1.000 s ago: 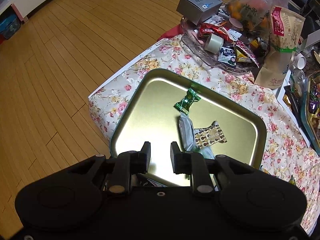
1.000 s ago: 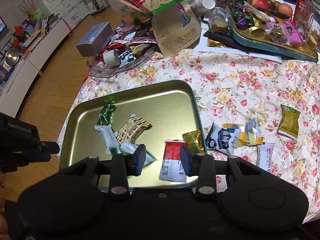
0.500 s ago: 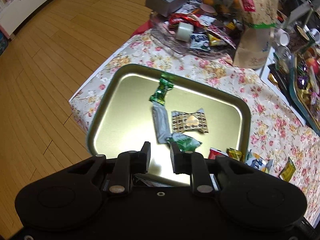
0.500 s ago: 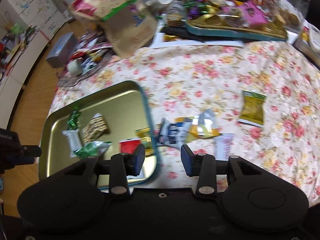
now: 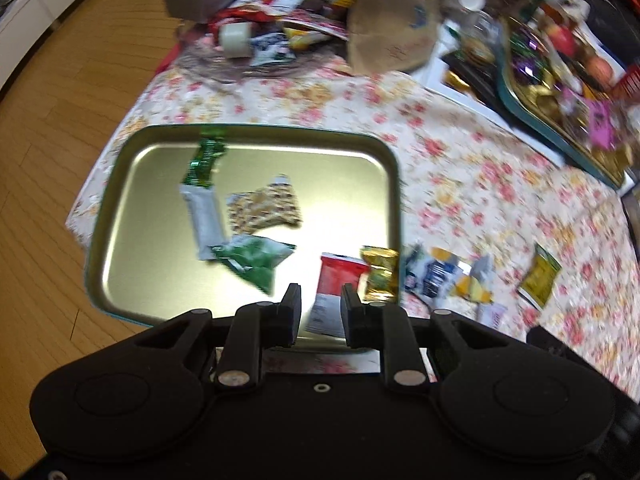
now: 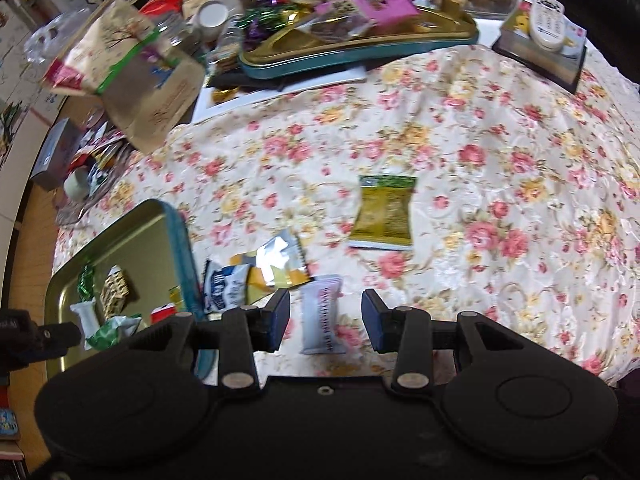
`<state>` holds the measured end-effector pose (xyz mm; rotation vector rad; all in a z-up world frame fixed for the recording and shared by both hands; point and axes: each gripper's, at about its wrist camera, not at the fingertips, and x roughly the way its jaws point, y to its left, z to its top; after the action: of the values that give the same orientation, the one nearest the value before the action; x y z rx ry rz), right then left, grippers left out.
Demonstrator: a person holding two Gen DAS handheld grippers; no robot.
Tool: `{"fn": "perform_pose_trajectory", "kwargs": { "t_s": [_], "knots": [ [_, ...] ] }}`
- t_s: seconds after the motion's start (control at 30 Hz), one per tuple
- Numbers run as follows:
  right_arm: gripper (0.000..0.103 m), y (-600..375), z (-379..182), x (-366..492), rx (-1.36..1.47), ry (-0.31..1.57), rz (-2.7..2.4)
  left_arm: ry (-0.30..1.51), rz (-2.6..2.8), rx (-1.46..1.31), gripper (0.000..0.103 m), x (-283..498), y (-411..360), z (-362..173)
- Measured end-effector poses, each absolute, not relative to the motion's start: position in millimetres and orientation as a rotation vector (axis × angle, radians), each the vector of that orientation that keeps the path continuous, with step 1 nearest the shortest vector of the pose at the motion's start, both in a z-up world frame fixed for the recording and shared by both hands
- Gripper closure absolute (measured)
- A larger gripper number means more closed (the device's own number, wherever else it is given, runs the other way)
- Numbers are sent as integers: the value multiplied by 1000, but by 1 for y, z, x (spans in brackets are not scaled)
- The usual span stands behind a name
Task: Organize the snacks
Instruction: 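Move both grippers back toward the snacks on the tablecloth, then grasp the yellow-green packet with the right gripper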
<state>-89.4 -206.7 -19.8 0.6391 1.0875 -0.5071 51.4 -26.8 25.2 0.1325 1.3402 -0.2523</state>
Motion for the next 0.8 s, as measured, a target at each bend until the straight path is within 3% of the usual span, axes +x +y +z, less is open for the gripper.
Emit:
{"fn": "perform_pose_trajectory", "kwargs": {
  "t_s": [0.8],
  "knots": [
    [58, -304, -48, -93, 924, 1094, -638, 1443, -433, 312, 74, 45, -157, -20]
  ]
}}
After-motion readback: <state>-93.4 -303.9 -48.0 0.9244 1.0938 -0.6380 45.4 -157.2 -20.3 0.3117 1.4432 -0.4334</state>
